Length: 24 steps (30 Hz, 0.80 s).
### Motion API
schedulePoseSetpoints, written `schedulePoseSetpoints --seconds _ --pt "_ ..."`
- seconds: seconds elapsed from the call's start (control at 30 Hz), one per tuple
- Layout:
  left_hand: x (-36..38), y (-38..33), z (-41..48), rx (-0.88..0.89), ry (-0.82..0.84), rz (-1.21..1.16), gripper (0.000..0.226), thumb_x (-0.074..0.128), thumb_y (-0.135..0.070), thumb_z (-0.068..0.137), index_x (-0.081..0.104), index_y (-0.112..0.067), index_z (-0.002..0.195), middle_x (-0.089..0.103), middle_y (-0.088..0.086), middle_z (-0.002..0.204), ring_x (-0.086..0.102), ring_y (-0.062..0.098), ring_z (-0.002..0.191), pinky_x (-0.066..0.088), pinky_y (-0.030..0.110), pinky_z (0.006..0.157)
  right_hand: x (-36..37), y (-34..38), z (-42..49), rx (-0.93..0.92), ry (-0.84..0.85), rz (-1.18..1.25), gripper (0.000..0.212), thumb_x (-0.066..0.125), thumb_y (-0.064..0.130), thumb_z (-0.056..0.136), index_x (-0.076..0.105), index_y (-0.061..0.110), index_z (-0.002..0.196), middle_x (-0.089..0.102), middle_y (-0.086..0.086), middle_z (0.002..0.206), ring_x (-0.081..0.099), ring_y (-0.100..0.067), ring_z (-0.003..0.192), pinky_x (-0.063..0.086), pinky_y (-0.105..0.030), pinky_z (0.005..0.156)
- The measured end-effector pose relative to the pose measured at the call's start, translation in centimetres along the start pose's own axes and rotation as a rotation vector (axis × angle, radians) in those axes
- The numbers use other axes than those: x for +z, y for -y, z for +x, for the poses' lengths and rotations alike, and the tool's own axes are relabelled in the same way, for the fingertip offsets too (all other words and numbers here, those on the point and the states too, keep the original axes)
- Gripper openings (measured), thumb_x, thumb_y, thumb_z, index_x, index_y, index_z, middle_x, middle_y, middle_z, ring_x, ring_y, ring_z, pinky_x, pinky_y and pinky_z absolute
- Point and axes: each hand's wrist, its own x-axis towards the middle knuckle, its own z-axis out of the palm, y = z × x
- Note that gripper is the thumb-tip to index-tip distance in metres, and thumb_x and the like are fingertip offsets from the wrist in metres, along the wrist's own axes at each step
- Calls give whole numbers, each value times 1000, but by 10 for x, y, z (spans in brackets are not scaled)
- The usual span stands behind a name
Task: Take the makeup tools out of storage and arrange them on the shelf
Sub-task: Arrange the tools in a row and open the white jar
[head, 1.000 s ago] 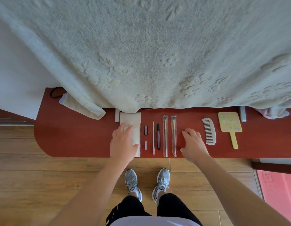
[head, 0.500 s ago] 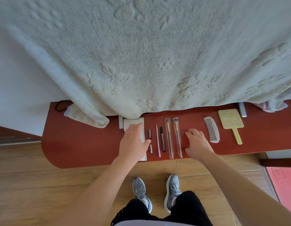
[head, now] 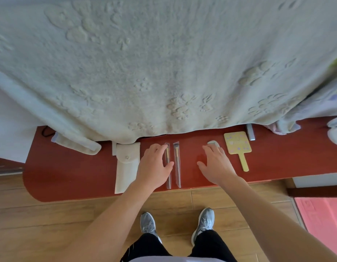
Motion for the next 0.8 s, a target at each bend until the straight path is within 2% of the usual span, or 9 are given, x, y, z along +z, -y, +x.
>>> schedulePoseSetpoints --seconds 0.27,0.4,0.53,0.7,0.8 --pt "47 -72 18 -38 45 -47 63 61 -42 93 36 -24 148 41 -1 147 39 18 137 41 35 108 -30 -75 0 7 -19 -3 58 56 37 93 39 13 142 41 -4 143 37 -26 131 38 -36 105" --pt "72 -101 27 -70 87 -70 64 62 -44 92 34 -27 148 41 -1 141 52 18 122 47 33 98 -31 -108 -1 58 -25 19 56 59 37 92 43 11 140 44 -5 140 39 -26 129 38 -36 105" --pt "97 -121 34 -96 130 -76 67 64 -43 91 33 -26 148 43 1 139 53 20 122 49 34 95 -27 -135 -3 78 -31 48 58 59 37 92 43 12 142 45 -5 140 41 -25 128 37 -35 106" --pt "120 -138 41 -114 169 -49 65 62 -39 91 34 -24 148 46 3 132 58 24 112 53 38 87 -21 -157 -4 103 -38 79 56 58 35 93 43 12 142 47 -6 138 44 -24 126 38 -32 103" --pt "132 -146 45 -126 167 -14 63 64 -40 91 38 -24 146 48 4 125 61 25 104 55 38 82 -16 -163 -3 121 -39 97 53 59 33 93 46 12 140 50 -6 131 49 -24 119 42 -32 98"
